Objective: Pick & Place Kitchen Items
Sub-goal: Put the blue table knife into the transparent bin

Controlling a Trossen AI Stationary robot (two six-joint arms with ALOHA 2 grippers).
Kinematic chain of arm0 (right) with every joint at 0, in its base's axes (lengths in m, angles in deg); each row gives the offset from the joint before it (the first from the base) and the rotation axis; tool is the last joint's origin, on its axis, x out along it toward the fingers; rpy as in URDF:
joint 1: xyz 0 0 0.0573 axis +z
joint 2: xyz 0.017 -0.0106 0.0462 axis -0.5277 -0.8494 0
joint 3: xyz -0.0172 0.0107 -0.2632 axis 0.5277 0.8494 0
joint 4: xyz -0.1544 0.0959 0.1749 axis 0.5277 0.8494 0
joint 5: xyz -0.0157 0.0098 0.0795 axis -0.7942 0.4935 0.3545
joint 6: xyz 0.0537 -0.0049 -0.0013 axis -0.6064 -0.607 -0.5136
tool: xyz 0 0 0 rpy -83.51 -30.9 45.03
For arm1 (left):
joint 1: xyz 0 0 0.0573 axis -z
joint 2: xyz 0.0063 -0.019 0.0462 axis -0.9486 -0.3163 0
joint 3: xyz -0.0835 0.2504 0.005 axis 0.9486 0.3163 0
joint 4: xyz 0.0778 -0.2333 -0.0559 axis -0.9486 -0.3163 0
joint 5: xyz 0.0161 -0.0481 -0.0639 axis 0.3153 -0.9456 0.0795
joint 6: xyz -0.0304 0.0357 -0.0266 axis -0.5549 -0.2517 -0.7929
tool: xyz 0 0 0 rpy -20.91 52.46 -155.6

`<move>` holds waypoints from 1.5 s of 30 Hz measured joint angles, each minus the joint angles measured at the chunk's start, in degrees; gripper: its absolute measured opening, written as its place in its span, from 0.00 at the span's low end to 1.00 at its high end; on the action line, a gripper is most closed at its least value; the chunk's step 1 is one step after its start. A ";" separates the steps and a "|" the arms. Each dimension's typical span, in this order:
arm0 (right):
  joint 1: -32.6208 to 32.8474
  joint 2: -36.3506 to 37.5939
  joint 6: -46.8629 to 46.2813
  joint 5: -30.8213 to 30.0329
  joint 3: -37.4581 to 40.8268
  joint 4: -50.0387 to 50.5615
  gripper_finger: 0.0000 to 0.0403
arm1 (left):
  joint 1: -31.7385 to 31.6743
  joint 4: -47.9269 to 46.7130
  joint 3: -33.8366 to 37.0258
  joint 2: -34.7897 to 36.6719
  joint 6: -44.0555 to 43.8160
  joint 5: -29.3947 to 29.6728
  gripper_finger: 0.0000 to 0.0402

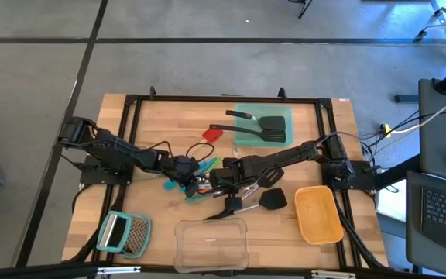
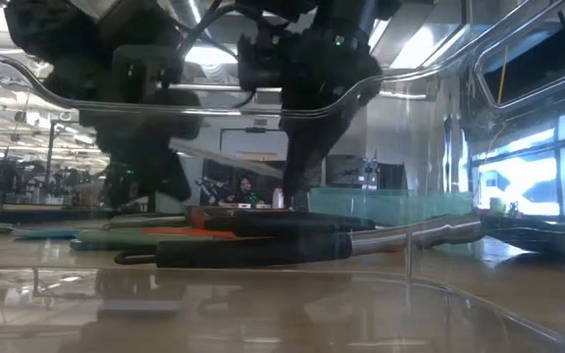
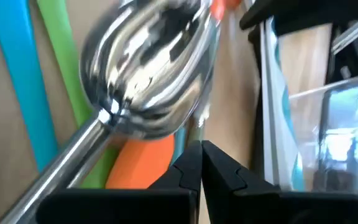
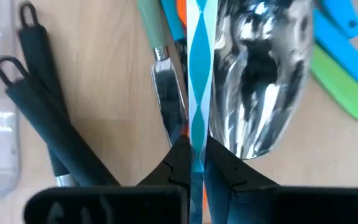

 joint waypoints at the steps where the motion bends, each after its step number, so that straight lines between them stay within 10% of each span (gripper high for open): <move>1: -0.03 0.62 -0.20 -0.06 0.00 -0.14 0.04 | 0.00 0.00 -0.02 0.68 -0.02 0.86 0.01; 18: 1.91 1.72 -5.73 -2.19 -13.87 9.15 0.04 | 0.20 -11.54 -0.55 13.96 -5.08 19.55 0.00; 36: 2.46 1.01 -7.16 -3.47 -16.17 14.21 0.04 | 3.26 -14.30 -0.10 18.99 -1.21 17.41 0.01; 45: 2.84 4.28 -7.63 -3.24 -15.97 13.69 0.04 | 10.53 -21.09 0.36 23.62 1.31 26.24 0.01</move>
